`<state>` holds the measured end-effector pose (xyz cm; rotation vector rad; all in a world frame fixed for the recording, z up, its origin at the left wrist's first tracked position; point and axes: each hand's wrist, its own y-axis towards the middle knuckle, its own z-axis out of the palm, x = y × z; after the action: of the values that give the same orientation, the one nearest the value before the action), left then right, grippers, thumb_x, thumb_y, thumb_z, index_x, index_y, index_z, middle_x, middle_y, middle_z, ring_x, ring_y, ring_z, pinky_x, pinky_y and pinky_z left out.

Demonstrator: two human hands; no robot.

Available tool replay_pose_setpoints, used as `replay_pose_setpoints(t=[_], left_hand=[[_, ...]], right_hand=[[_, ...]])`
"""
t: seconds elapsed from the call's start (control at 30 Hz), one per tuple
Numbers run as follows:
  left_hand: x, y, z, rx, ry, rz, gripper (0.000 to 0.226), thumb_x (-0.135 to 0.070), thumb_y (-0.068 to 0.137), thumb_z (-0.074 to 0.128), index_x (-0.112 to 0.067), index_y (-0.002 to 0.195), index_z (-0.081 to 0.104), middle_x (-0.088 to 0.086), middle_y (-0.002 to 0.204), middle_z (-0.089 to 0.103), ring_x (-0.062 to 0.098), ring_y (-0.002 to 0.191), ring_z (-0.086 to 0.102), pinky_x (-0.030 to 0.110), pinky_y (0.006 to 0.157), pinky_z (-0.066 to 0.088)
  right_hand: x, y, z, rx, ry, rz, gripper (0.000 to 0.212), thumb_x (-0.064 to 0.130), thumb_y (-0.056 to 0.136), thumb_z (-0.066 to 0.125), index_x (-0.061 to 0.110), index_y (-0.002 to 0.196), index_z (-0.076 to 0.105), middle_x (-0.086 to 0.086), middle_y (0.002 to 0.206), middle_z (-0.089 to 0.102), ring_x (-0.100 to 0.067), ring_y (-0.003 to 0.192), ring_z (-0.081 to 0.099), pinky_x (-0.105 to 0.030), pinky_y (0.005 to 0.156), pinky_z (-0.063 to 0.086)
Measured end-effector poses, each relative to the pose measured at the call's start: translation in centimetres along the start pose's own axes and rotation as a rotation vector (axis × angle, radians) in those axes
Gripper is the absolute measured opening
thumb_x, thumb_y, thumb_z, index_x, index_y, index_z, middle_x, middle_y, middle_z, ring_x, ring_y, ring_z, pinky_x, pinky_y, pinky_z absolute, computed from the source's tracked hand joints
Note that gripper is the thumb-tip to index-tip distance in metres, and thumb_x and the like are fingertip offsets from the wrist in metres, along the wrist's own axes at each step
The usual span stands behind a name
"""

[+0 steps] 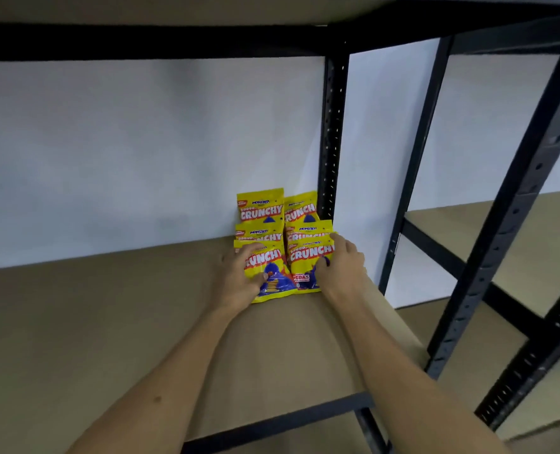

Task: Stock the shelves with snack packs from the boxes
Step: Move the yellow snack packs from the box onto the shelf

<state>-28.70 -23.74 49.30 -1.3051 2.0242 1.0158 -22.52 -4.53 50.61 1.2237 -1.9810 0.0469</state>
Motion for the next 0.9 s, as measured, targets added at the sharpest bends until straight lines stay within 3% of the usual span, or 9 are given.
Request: replay_pose_setpoints(t=[0.13, 0.37, 0.5, 0.67, 0.9], left_hand=[[-0.1, 3.8, 0.9, 0.003, 0.214, -0.108, 0.066, -0.043, 0.083, 0.069, -0.043, 0.141, 0.039, 0.003, 0.138, 0.048, 0.026, 0.13, 0.04, 0.044, 0.107, 0.036], [0.9, 6.0, 3.0, 0.098, 0.139, -0.108, 0.076, -0.062, 0.067, 0.065, -0.043, 0.137, 0.042, -0.009, 0.139, 0.052, 0.017, 0.127, 0.048, 0.048, 0.107, 0.038], [0.4, 6.6, 2.9, 0.056, 0.167, -0.079, 0.07, -0.055, 0.075, 0.071, -0.041, 0.137, 0.043, -0.011, 0.136, 0.052, 0.015, 0.127, 0.047, 0.047, 0.111, 0.031], [0.0, 6.9, 2.7, 0.066, 0.286, -0.069, 0.07, -0.056, 0.083, 0.064, -0.037, 0.144, 0.036, -0.005, 0.141, 0.046, 0.021, 0.131, 0.042, 0.047, 0.112, 0.029], [0.0, 7.0, 1.9, 0.049, 0.219, -0.11, 0.075, -0.067, 0.077, 0.055, -0.04, 0.144, 0.033, -0.005, 0.136, 0.051, 0.021, 0.125, 0.048, 0.047, 0.104, 0.042]], right_hand=[[0.6, 3.4, 1.3, 0.068, -0.232, 0.078, 0.028, 0.027, 0.093, 0.042, 0.018, 0.119, 0.046, -0.008, 0.12, 0.06, -0.032, 0.109, 0.047, -0.044, 0.089, 0.035], [-1.2, 7.2, 1.2, 0.126, -0.042, 0.024, 0.035, 0.02, 0.092, 0.047, 0.02, 0.127, 0.047, -0.006, 0.118, 0.062, -0.03, 0.106, 0.053, -0.042, 0.089, 0.037], [-1.3, 8.9, 0.9, 0.156, 0.012, 0.025, 0.043, 0.023, 0.093, 0.051, 0.023, 0.136, 0.045, -0.006, 0.125, 0.061, -0.03, 0.11, 0.056, -0.047, 0.099, 0.042], [-1.4, 8.8, 1.2, 0.136, 0.036, -0.002, 0.044, 0.023, 0.091, 0.051, 0.02, 0.134, 0.05, -0.009, 0.12, 0.064, -0.03, 0.104, 0.059, -0.048, 0.093, 0.048], [-1.0, 8.3, 1.0, 0.029, 0.053, -0.05, 0.038, 0.026, 0.091, 0.054, 0.014, 0.127, 0.058, -0.011, 0.119, 0.062, -0.034, 0.106, 0.057, -0.046, 0.09, 0.047]])
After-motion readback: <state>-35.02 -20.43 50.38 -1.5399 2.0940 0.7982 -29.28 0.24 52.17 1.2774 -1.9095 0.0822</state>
